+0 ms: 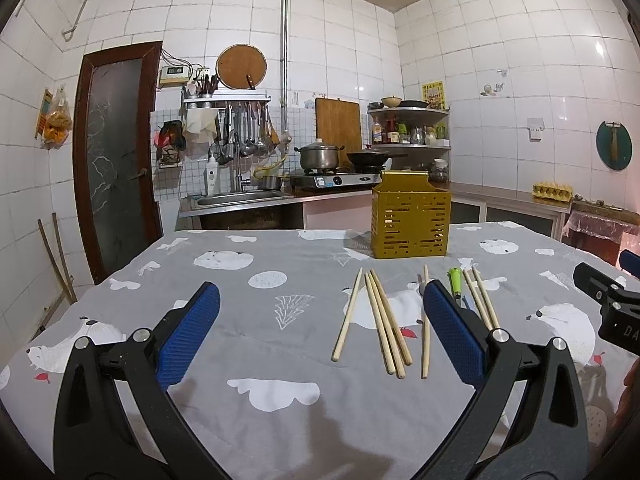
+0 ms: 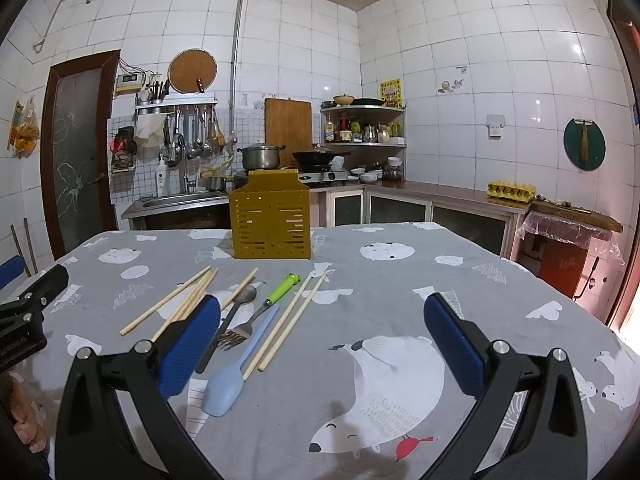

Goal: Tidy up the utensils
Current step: 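Move the left tool toward the wooden chopsticks while the right tool approaches them too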

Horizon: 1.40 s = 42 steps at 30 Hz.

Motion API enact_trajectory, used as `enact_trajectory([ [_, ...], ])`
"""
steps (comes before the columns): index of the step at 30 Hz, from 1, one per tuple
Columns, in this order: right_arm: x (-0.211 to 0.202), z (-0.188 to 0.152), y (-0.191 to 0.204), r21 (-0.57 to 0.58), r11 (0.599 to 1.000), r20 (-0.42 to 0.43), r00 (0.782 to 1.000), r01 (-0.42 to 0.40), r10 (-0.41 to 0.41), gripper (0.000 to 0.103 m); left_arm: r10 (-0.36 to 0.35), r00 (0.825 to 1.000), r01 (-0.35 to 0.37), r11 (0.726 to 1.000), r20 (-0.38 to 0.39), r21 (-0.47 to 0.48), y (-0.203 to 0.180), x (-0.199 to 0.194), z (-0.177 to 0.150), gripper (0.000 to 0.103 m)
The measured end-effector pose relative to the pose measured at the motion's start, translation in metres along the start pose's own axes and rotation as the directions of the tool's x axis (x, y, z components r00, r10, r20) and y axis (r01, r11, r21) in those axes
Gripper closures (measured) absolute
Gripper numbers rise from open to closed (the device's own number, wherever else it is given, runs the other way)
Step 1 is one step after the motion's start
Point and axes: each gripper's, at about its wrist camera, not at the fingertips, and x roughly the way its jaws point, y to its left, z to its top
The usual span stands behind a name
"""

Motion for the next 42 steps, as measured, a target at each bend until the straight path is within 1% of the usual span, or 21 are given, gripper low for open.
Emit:
enact_trajectory([
  [8, 0.000, 0.001, 0.003, -0.010, 1.000, -0.005, 1.000, -0.001, 0.001, 0.004, 0.003, 1.000, -0.003, 1.000, -0.007, -0.003, 0.001, 0.002, -0.001, 0.005],
  [12, 0.005, 0.007, 0.006, -0.023, 1.000, -0.035, 0.999, 0.003, -0.004, 0.004, 0.018, 1.000, -0.018, 1.000, -0.012, 0.000, 0.002, 0.002, 0.001, 0.005],
  [14, 0.010, 0.012, 0.006, -0.010, 1.000, -0.052, 0.999, -0.005, 0.004, 0.004, 0.019, 0.999, -0.019, 1.000, -0.032, 0.002, 0.003, 0.004, 0.004, 0.005],
  [16, 0.017, 0.017, 0.005, 0.002, 1.000, -0.076, 0.997, -0.013, 0.013, 0.004, 0.021, 0.997, -0.020, 1.000, -0.075, 0.011, 0.005, 0.011, 0.009, 0.005],
  [17, 0.021, 0.021, 0.005, 0.000, 1.000, -0.095, 0.995, -0.019, 0.019, 0.004, 0.031, 0.995, -0.029, 0.999, -0.097, 0.018, 0.006, 0.015, 0.012, 0.005],
  [19, 0.027, 0.027, 0.007, -0.019, 1.000, -0.101, 0.995, -0.020, 0.018, 0.004, 0.045, 0.991, -0.041, 0.999, -0.127, 0.030, 0.011, 0.024, 0.018, 0.005],
  [22, 0.036, 0.033, 0.011, -0.068, 0.998, -0.072, 0.997, 0.013, -0.018, 0.004, 0.050, 0.985, -0.046, 0.999, -0.167, 0.030, 0.018, 0.042, 0.025, 0.005],
  [24, 0.049, 0.037, 0.015, -0.099, 0.994, -0.089, 0.995, 0.034, -0.043, 0.004, 0.018, 0.977, -0.018, 1.000, -0.211, 0.003, 0.024, 0.057, 0.032, 0.005],
  [25, 0.058, 0.039, 0.017, -0.110, 0.994, -0.118, 0.992, 0.024, -0.037, 0.004, -0.001, 0.972, -0.004, 1.000, -0.234, -0.017, 0.027, 0.066, 0.036, 0.005],
  [27, 0.074, 0.040, 0.018, -0.104, 0.995, -0.161, 0.987, -0.006, -0.011, 0.004, -0.025, 0.966, 0.016, 0.999, -0.257, -0.040, 0.032, 0.080, 0.042, 0.005],
  [28, 0.082, 0.040, 0.018, -0.101, 0.995, -0.175, 0.984, -0.007, -0.011, 0.004, -0.029, 0.965, 0.019, 0.999, -0.262, -0.041, 0.032, 0.084, 0.044, 0.005],
  [30, 0.099, 0.040, 0.019, -0.112, 0.994, -0.208, 0.978, 0.002, -0.026, 0.004, -0.041, 0.962, 0.034, 0.999, -0.269, -0.030, 0.031, 0.098, 0.050, 0.005],
  [32, 0.116, 0.039, 0.019, -0.111, 0.994, -0.241, 0.970, 0.005, -0.032, 0.004, -0.041, 0.962, 0.042, 0.999, -0.271, 0.000, 0.028, 0.111, 0.055, 0.005],
  [34, 0.138, 0.038, 0.015, -0.095, 0.995, -0.309, 0.950, 0.009, -0.038, 0.004, -0.035, 0.959, 0.046, 0.998, -0.281, 0.031, 0.024, 0.125, 0.060, 0.005],
  [36, 0.156, 0.036, 0.014, -0.102, 0.995, -0.365, 0.930, -0.002, -0.035, 0.004, -0.045, 0.952, 0.060, 0.997, -0.304, 0.039, 0.023, 0.142, 0.064, 0.005],
  [37, 0.164, 0.036, 0.014, -0.112, 0.994, -0.382, 0.923, -0.003, -0.040, 0.004, -0.044, 0.946, 0.061, 0.997, -0.322, 0.042, 0.022, 0.151, 0.065, 0.005],
  [39, 0.176, 0.036, 0.012, -0.119, 0.993, -0.390, 0.919, 0.010, -0.056, 0.004, -0.058, 0.927, 0.081, 0.996, -0.371, 0.046, 0.021, 0.169, 0.066, 0.005],
  [40, 0.186, 0.036, 0.009, -0.111, 0.993, -0.403, 0.913, 0.025, -0.068, 0.004, -0.065, 0.916, 0.088, 0.995, -0.397, 0.042, 0.021, 0.180, 0.065, 0.005],
  [42, 0.201, 0.037, 0.002, -0.077, 0.996, -0.420, 0.905, 0.037, -0.066, 0.004, -0.056, 0.903, 0.078, 0.996, -0.425, 0.033, 0.021, 0.196, 0.064, 0.005],
])
